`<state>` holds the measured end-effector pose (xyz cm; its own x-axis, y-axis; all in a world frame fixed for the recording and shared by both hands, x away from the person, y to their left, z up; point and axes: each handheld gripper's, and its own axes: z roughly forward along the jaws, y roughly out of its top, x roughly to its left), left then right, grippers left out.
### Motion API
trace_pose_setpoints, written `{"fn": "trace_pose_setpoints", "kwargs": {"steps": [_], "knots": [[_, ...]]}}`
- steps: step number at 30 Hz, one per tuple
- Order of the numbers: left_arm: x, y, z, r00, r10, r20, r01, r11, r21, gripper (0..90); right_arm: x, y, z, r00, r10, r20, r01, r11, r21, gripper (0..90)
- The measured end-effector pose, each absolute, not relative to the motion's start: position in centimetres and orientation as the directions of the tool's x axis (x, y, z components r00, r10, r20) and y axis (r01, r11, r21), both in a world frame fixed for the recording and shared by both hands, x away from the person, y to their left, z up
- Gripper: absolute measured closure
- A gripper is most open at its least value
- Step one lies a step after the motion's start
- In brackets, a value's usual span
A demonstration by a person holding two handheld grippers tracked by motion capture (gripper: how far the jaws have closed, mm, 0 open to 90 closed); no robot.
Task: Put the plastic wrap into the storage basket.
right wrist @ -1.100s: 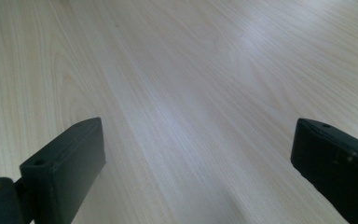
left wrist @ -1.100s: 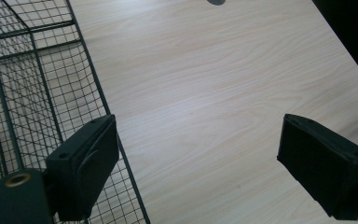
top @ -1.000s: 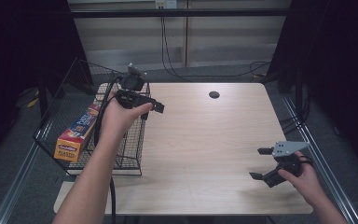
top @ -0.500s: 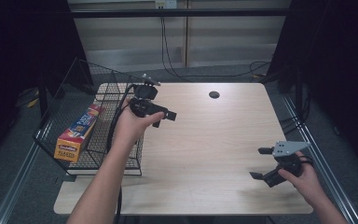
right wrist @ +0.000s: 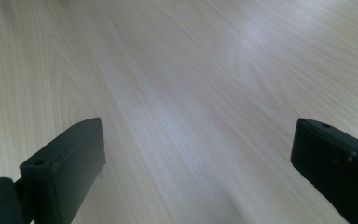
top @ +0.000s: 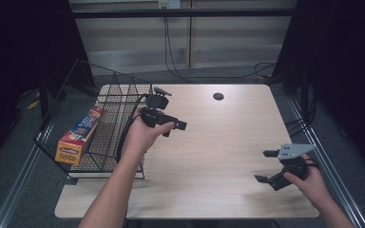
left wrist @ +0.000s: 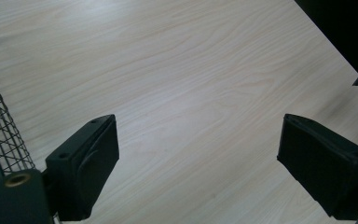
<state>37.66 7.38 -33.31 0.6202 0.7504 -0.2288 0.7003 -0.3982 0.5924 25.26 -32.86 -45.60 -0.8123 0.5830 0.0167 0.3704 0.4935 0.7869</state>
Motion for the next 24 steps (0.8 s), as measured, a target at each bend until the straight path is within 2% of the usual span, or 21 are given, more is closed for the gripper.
{"fn": "trace_pose_setpoints", "kwargs": {"steps": [11,21,24], "knots": [[36.3,5.6,-35.8,0.65,0.716,-0.256,0.679,-0.396,0.618,12.5,25.3,-32.8,-45.7,-0.811,0.585,0.015,0.372,0.496,0.784,2.6],[35.0,4.5,-38.6,0.686,0.692,-0.225,0.646,-0.438,0.625,12.7,25.4,-32.8,-46.1,-0.809,0.588,0.013,0.376,0.5,0.78,2.6],[34.8,4.3,-39.7,0.696,0.676,-0.243,0.646,-0.44,0.624,12.6,25.6,-32.7,-46.6,-0.806,0.592,0.015,0.385,0.503,0.774,2.6]]}}
